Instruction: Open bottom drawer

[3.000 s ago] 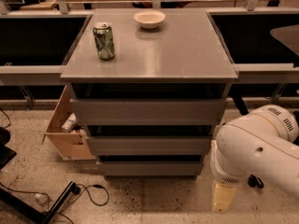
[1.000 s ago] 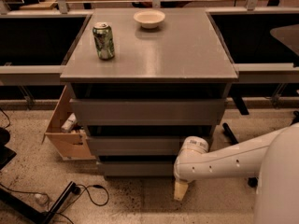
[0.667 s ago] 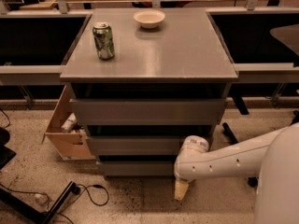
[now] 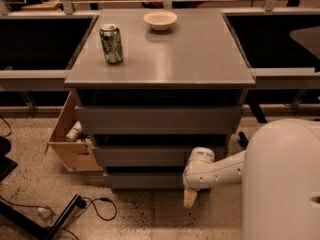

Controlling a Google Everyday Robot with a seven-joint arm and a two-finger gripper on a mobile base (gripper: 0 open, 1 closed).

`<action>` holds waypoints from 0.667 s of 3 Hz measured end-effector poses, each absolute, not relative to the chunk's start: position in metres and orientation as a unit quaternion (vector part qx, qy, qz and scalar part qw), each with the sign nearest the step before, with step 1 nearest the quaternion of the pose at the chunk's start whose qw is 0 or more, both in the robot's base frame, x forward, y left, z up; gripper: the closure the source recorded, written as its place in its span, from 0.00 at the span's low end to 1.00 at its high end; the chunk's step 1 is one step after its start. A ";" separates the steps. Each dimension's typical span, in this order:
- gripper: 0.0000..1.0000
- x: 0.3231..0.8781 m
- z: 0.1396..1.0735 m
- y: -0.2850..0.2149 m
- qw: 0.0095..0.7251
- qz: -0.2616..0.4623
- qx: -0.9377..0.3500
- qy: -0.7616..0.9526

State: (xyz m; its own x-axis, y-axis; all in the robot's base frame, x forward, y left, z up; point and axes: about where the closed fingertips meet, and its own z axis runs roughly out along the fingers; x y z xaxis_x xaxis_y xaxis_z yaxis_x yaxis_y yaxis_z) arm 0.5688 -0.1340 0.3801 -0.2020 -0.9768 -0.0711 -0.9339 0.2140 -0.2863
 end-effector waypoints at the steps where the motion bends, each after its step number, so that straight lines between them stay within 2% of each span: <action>1: 0.00 0.582 0.343 -0.137 0.129 -0.098 -0.616 0.771; 2: 0.00 0.601 0.308 -0.133 0.140 -0.121 -0.625 0.758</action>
Offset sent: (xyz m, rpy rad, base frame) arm 0.0623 0.0061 -0.1130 -0.0810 -0.1682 0.1044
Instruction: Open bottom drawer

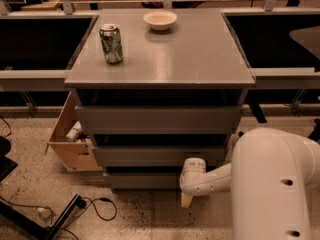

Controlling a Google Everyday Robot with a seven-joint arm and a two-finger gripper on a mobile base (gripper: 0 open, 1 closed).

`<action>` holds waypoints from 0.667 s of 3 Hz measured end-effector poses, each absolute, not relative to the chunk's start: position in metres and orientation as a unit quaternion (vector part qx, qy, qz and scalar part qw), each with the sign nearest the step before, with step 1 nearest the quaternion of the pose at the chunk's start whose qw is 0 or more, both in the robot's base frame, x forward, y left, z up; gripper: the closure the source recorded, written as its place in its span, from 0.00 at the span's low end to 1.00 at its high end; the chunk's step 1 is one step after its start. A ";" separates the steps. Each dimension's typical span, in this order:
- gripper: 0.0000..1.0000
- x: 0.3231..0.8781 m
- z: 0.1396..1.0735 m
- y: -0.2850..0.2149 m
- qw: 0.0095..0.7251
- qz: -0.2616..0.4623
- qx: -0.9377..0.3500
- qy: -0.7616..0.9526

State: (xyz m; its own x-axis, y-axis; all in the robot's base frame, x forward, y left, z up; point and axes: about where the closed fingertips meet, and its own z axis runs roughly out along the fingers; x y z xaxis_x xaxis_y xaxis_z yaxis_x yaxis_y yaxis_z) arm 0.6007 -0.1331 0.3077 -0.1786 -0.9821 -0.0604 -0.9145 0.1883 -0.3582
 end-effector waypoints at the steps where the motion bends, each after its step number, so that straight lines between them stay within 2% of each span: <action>1: 0.00 0.616 0.272 -0.128 0.141 -0.130 -0.648 0.737; 2: 0.00 0.624 0.236 -0.124 0.133 -0.116 -0.659 0.732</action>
Offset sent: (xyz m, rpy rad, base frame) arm 0.0368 0.0117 -0.1128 -0.0038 0.0588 0.1064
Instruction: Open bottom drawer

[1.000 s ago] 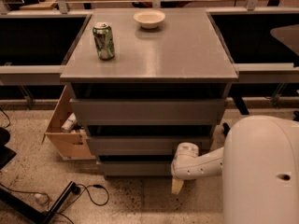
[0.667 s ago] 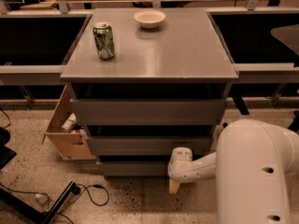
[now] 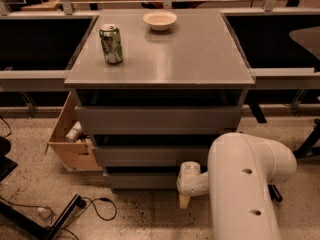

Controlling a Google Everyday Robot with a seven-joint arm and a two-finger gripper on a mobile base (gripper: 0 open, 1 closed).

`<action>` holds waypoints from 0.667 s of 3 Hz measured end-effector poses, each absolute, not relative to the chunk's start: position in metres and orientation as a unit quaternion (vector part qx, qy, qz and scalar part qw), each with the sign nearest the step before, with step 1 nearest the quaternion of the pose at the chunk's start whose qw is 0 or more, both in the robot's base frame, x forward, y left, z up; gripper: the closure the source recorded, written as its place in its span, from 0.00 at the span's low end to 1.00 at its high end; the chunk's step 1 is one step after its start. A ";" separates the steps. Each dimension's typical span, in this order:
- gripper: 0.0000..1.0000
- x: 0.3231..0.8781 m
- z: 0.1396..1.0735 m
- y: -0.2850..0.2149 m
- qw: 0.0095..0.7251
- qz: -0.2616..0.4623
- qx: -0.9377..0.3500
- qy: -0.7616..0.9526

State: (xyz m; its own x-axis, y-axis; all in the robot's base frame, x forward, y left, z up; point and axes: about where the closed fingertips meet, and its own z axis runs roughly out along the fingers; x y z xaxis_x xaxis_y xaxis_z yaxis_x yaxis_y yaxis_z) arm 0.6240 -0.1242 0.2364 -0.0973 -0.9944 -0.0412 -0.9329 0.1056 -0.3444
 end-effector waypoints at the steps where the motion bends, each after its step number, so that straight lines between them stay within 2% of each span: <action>1: 0.00 0.636 0.209 -0.120 0.126 -0.101 -0.664 0.730; 2: 0.00 0.646 0.187 -0.115 0.121 -0.088 -0.666 0.731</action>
Offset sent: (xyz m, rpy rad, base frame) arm 0.0520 0.0095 -0.0722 0.0457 0.0932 0.0087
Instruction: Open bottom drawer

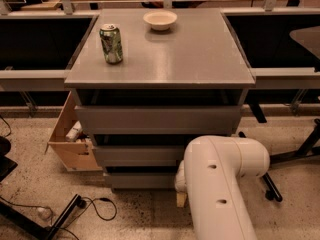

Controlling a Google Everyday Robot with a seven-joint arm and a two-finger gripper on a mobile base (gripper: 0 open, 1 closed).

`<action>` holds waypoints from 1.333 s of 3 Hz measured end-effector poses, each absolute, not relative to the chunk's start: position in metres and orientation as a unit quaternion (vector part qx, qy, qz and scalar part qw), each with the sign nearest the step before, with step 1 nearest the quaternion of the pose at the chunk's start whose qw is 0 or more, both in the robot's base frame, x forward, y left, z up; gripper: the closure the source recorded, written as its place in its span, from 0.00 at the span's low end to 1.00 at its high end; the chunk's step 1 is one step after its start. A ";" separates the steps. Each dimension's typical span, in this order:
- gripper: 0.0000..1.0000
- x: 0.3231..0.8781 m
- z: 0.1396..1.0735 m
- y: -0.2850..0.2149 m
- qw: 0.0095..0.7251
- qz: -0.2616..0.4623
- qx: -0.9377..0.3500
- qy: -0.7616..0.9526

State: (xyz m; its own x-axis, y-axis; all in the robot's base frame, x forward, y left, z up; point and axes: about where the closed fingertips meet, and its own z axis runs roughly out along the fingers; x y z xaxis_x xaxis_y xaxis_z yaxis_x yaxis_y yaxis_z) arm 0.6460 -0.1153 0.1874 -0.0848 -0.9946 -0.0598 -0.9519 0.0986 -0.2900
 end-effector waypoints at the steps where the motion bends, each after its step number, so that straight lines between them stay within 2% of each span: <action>1: 0.27 0.648 0.170 -0.112 0.109 -0.073 -0.660 0.740; 3: 0.73 0.641 0.173 -0.116 0.098 -0.065 -0.653 0.749; 4: 1.00 0.642 0.184 -0.116 0.098 -0.065 -0.652 0.749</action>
Offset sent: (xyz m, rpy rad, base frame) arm -0.0018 -0.0112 -0.0292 0.0133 0.1096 -0.0742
